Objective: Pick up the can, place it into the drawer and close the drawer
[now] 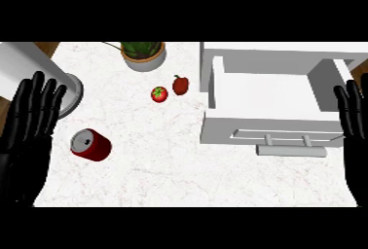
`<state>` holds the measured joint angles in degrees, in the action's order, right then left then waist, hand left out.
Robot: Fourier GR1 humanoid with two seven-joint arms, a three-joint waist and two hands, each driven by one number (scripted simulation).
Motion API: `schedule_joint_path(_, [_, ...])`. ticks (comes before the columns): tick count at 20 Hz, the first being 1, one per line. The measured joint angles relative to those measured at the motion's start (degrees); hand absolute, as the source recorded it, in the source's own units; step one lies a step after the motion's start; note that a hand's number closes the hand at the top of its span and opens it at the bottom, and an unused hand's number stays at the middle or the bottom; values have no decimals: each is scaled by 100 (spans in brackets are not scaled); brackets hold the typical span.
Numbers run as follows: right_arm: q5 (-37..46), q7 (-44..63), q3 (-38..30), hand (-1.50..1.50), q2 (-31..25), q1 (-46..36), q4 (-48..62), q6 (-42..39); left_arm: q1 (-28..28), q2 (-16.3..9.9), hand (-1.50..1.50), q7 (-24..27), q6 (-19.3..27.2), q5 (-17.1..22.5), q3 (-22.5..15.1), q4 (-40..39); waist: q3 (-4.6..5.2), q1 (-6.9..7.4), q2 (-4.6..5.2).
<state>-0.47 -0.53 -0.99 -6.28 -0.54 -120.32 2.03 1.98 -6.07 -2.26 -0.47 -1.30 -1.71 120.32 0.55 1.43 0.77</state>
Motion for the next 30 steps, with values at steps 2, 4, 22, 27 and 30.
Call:
schedule_joint_path(2, [62, 108, 80, -150, 7, -140, 54, 15, -6, -160, -150, 160, -405, 467, 116, -137, -17, -43, -24])
schedule_joint_path(4, [5, 114, 126, -150, 1, -99, 67, -60, 18, -363, -150, 255, -1015, 1068, 62, -202, -21, -100, -37])
schedule_joint_path(22, [-654, 882, -785, -150, -150, 1247, -69, -112, -85, -3941, -150, 446, -5866, 4592, 1672, -3393, -49, -234, -67])
schedule_joint_path(27, [-1027, 569, -1177, -150, -246, 1671, -46, -509, 235, -4303, -150, 319, -6130, 4892, 1808, -4184, -53, -232, -74])
schedule_joint_path(30, [-1192, 435, -1323, -150, -251, 1958, -110, -735, 353, -4495, -150, 168, -6179, 5248, 1702, -4578, -54, -234, -75])
